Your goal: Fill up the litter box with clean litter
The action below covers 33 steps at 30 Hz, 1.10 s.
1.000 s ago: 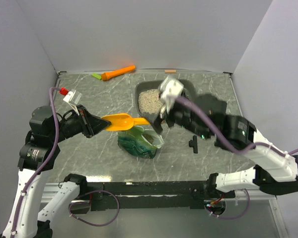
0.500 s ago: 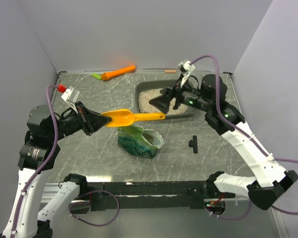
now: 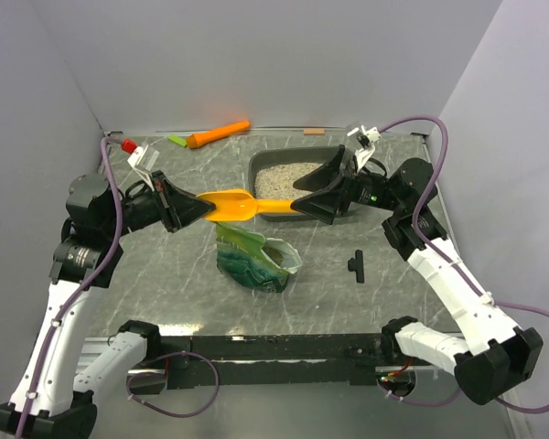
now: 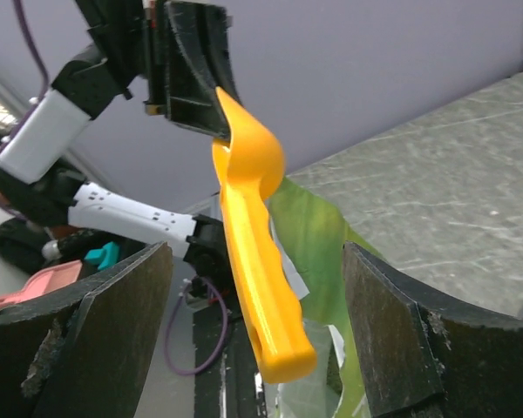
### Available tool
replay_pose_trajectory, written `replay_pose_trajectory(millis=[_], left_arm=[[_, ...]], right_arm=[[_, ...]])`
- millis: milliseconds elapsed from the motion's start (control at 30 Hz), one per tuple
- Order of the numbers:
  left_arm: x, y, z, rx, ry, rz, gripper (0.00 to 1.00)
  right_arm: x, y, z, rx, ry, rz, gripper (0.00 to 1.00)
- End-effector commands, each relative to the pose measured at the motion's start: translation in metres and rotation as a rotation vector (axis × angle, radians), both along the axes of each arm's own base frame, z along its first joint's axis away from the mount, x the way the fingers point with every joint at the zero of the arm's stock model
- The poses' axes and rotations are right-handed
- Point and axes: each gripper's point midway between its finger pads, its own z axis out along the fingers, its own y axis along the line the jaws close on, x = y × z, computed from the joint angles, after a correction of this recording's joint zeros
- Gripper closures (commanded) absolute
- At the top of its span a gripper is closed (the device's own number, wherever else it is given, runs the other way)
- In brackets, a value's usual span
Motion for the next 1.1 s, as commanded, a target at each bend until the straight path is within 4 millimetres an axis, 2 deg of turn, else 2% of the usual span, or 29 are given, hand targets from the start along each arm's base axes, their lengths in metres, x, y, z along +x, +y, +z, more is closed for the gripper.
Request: replay_pose_trajectory(millis=[0,267,700,1067], left_arm=[[-0.001,-0.004,0.017,-0.023,-0.081,-0.041,0.99],[0.003,-0.005,0.019,-0.023,-0.089,-0.044,0.99],[0.011,-0.006,0.02,-0.053,-0.09,-0.028,0.99],[0.014,-0.006,0.017,-0.055,-0.08,-0.022,0.99]], right_arm=[[-0.01,0.001,0.01,0.039,-0.065,0.083,0.16],[0.001,0.007,-0.002,0.033,-0.023,0.085,0.16],[-0.003,0.011,-0.005,0.054,0.006,0.119,0.2],[-0.007,0.017,-0.002,0.063,0.011,0.155,0.45]])
